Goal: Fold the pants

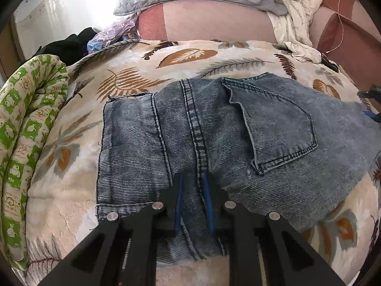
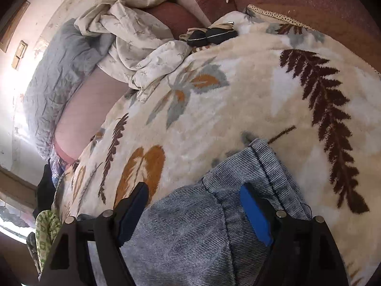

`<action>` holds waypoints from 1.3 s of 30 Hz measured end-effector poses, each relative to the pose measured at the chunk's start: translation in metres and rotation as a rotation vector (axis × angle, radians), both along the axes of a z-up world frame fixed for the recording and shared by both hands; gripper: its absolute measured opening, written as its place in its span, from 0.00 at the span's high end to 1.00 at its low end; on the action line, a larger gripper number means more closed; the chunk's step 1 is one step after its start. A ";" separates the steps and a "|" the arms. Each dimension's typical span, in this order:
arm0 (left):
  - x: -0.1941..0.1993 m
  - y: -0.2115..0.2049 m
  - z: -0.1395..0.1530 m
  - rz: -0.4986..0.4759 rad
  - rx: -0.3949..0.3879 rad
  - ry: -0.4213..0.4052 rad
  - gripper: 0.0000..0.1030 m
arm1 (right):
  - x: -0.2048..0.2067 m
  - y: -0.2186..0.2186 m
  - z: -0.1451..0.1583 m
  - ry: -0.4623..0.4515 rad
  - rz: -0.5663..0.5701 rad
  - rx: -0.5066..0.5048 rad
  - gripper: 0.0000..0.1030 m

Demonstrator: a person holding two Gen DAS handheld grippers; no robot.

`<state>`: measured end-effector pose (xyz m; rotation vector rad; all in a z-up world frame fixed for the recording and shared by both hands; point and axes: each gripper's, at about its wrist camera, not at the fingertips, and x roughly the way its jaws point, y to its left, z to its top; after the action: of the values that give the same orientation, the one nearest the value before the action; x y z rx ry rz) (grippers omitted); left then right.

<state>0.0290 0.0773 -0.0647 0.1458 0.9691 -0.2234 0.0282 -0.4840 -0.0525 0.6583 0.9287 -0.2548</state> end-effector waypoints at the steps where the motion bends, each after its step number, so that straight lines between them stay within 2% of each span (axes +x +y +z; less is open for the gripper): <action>1: -0.001 0.001 0.001 0.000 -0.004 0.002 0.81 | -0.001 0.003 0.004 0.001 -0.007 -0.019 0.20; 3: -0.003 0.004 0.003 0.005 -0.027 -0.002 0.82 | -0.003 0.020 0.019 -0.020 0.026 -0.093 0.20; 7: -0.010 0.008 0.015 0.041 -0.090 -0.047 0.82 | -0.016 0.075 0.041 -0.046 0.204 -0.160 0.20; 9: -0.018 0.003 0.031 0.031 -0.125 -0.126 0.82 | -0.025 0.112 0.043 -0.018 0.303 -0.223 0.20; 12: -0.031 -0.011 0.048 0.005 -0.151 -0.216 0.72 | -0.034 0.155 0.033 0.028 0.405 -0.245 0.20; 13: -0.032 -0.016 0.051 -0.006 -0.166 -0.221 0.64 | -0.037 0.166 0.028 0.041 0.427 -0.233 0.20; 14: -0.033 -0.022 0.053 -0.021 -0.187 -0.220 0.53 | -0.041 0.174 0.023 0.056 0.440 -0.227 0.20; 16: -0.034 -0.036 0.054 -0.036 -0.202 -0.207 0.43 | -0.045 0.190 0.011 0.104 0.454 -0.246 0.20; 21: -0.029 -0.076 0.033 -0.102 -0.202 -0.080 0.43 | -0.043 0.224 -0.013 0.179 0.474 -0.356 0.20; 25: -0.028 -0.087 0.009 -0.113 -0.117 0.015 0.43 | -0.048 0.243 -0.025 0.234 0.498 -0.472 0.20; 28: -0.037 -0.087 0.007 -0.157 -0.078 0.007 0.43 | -0.055 0.246 -0.028 0.266 0.520 -0.477 0.20; 31: -0.044 -0.081 0.001 -0.166 -0.028 0.023 0.43 | -0.060 0.244 -0.029 0.290 0.536 -0.440 0.19; 32: -0.044 -0.078 -0.001 -0.164 -0.036 0.036 0.43 | -0.060 0.246 -0.030 0.294 0.540 -0.433 0.19; 37: -0.040 -0.060 0.006 -0.124 -0.171 0.034 0.43 | -0.052 0.243 -0.021 0.315 0.569 -0.383 0.20; 39: -0.037 -0.056 0.012 -0.113 -0.233 0.012 0.43 | -0.040 0.239 -0.004 0.247 0.585 -0.308 0.21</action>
<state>-0.0083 0.0213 -0.0530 -0.0145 0.9405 -0.4391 -0.0120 -0.2450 -0.0570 0.0547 1.2460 0.0476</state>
